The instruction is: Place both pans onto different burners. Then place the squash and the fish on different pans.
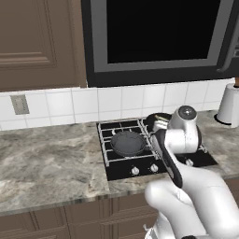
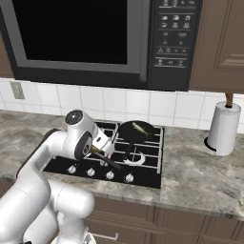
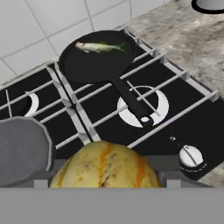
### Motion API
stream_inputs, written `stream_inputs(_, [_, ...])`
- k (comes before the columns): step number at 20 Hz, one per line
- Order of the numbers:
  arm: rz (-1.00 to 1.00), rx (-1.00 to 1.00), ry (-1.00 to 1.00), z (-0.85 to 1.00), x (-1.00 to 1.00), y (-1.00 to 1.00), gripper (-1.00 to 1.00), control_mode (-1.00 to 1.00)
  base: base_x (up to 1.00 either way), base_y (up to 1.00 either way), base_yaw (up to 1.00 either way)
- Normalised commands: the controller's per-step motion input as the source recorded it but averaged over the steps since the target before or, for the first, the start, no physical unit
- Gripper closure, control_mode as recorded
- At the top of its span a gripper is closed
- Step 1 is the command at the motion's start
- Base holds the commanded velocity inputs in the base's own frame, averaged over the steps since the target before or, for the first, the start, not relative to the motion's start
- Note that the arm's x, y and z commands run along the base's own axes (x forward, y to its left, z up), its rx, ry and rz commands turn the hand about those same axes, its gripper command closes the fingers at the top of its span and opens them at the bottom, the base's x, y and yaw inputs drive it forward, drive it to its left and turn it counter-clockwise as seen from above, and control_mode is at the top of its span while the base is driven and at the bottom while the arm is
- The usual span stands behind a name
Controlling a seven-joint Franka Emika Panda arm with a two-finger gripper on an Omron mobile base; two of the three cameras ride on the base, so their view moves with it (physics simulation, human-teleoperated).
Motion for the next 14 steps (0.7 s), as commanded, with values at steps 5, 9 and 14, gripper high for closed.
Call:
stream_inputs(5, [0.0,0.04,0.0,0.01,0.01,0.57,1.0,-1.0,0.0,0.0,0.0])
stream_inputs(9, [0.0,0.02,0.0,0.0,0.0,0.53,1.0,-1.0,0.0,0.0,0.0])
stream_inputs(14, [0.0,0.0,0.0,0.21,0.0,0.4,1.0,-1.0,0.0,0.0,0.0])
